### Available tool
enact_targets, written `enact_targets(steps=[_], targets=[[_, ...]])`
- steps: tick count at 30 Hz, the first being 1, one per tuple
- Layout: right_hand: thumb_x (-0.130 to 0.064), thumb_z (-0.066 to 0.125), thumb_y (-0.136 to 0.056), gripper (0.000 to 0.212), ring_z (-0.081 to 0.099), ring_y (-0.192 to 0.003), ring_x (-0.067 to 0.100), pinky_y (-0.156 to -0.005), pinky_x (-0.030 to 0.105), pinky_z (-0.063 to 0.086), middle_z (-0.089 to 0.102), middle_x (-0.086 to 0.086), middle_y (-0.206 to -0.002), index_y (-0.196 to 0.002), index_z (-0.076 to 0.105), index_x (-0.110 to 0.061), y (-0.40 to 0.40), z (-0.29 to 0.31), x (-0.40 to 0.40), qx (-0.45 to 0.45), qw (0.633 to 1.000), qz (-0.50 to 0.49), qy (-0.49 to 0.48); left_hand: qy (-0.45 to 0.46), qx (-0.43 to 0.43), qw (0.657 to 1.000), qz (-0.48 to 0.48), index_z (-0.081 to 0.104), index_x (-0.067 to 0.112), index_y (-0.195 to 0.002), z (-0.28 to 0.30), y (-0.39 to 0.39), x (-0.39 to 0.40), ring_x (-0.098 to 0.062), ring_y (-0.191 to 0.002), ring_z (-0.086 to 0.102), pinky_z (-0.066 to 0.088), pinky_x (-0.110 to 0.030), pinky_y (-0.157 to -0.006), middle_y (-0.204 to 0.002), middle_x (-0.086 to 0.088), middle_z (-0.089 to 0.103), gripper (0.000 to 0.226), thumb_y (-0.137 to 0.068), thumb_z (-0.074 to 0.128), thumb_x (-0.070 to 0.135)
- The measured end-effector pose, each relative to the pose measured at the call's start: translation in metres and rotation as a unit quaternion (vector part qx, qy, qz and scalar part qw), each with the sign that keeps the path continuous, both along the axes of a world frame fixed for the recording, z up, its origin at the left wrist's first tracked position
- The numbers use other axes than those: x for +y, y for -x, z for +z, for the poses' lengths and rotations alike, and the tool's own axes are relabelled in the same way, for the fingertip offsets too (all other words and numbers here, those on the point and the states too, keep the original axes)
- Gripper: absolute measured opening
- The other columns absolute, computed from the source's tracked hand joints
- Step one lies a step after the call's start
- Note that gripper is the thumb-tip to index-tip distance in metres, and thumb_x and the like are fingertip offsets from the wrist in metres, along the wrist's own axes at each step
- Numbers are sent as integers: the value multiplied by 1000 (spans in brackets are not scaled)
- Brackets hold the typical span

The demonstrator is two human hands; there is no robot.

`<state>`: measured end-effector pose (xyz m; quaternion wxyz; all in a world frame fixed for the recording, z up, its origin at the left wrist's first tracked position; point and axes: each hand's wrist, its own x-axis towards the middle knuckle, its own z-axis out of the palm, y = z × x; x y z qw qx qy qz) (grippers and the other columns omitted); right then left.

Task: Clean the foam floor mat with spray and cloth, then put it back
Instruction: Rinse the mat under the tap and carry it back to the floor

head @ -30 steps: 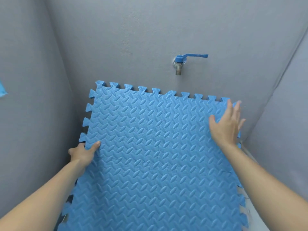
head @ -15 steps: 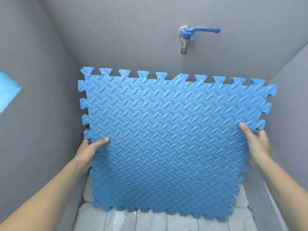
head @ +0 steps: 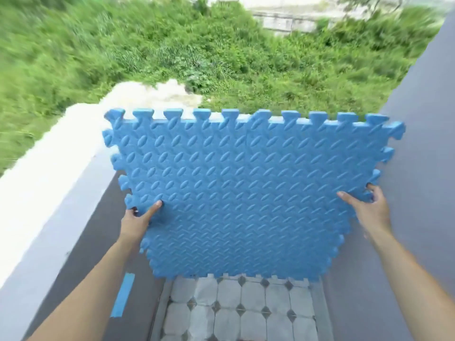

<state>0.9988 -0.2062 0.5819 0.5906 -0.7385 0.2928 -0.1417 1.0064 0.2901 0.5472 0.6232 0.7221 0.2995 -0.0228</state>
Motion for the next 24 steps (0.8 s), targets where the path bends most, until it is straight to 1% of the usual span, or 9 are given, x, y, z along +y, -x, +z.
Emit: enact_targets(steps=[2, 6, 9, 12, 15, 17, 19, 21, 24], targets=[[-13, 82, -73, 53, 59, -63, -19, -58, 1, 43, 66, -2, -97, -118, 54, -11, 6, 50, 3, -27, 1000, 7, 12, -5, -12, 1000, 5, 56, 18, -120, 54, 8, 8, -19, -98, 65, 53, -39, -87, -117, 0, 64, 84, -55, 82, 64], [-17, 81, -77, 55, 58, -77, -1, -58, 0, 40, 62, 2, -109, -124, 55, -8, 17, 112, 17, -38, 998, 19, 47, -5, -72, 997, 13, 61, 23, -119, 115, 24, 20, -23, -98, 69, 57, -46, -85, -114, 0, 69, 88, -45, 86, 64], [-31, 84, -72, 57, 61, -94, 18, -74, 21, 46, 65, 0, -110, -120, 58, -16, 27, 134, 25, -26, 997, 28, 65, -45, -86, 993, 67, 57, 17, -122, 148, 46, 15, -26, -103, 65, 54, -45, -90, -115, -1, 65, 90, -51, 82, 66], [-43, 86, -62, 61, 66, -97, 21, -87, 40, 54, 69, -2, -111, -115, 60, -30, 35, 148, 31, -35, 996, 47, 66, -138, -71, 984, 85, 46, 6, -132, 165, 72, 19, -31, -115, 55, 49, -44, -95, -127, -10, 52, 96, -65, 70, 70], [-19, 83, -74, 57, 61, -82, 13, -69, 27, 51, 66, -2, -105, -124, 54, -21, 49, 172, 50, -48, 993, 89, 53, -168, -91, 978, 77, 47, 8, -128, 180, 100, 31, -31, -116, 52, 47, -47, -99, -128, -14, 47, 103, -56, 68, 78], [-10, 81, -76, 61, 62, -84, 16, -66, 24, 48, 64, -7, -100, -128, 49, -18, 55, 184, 60, -57, 989, 119, 70, -186, -95, 976, 63, 44, 7, -125, 190, 119, 42, -27, -117, 47, 44, -43, -102, -129, -13, 38, 90, -62, 80, 59], [-14, 84, -72, 69, 65, -98, 11, -84, 39, 53, 64, -7, -111, -128, 48, -27, 57, 196, 74, -67, 980, 159, 102, -211, -108, 970, 56, 40, 2, -121, 197, 137, 52, -25, -116, 42, 40, -36, -100, -129, -15, 33, 81, -66, 85, 40], [-25, 86, -69, 84, 57, -109, -11, -107, 46, 40, 52, -10, -131, -135, 37, -40, 58, 208, 92, -66, 972, 189, 126, -237, -111, 962, 72, 38, 0, -118, 202, 158, 60, -28, -115, 42, 38, -32, -93, -130, -18, 31, 76, -68, 85, 33], [-30, 88, -65, 102, 50, -131, 17, -108, 48, 40, 45, -6, -147, -146, 28, -38, 57, 215, 118, -73, 966, 215, 123, -244, -96, 957, 123, 38, 1, -116, 203, 196, 71, -30, -110, 46, 38, -32, -88, -130, -19, 31, 74, -69, 84, 34]])
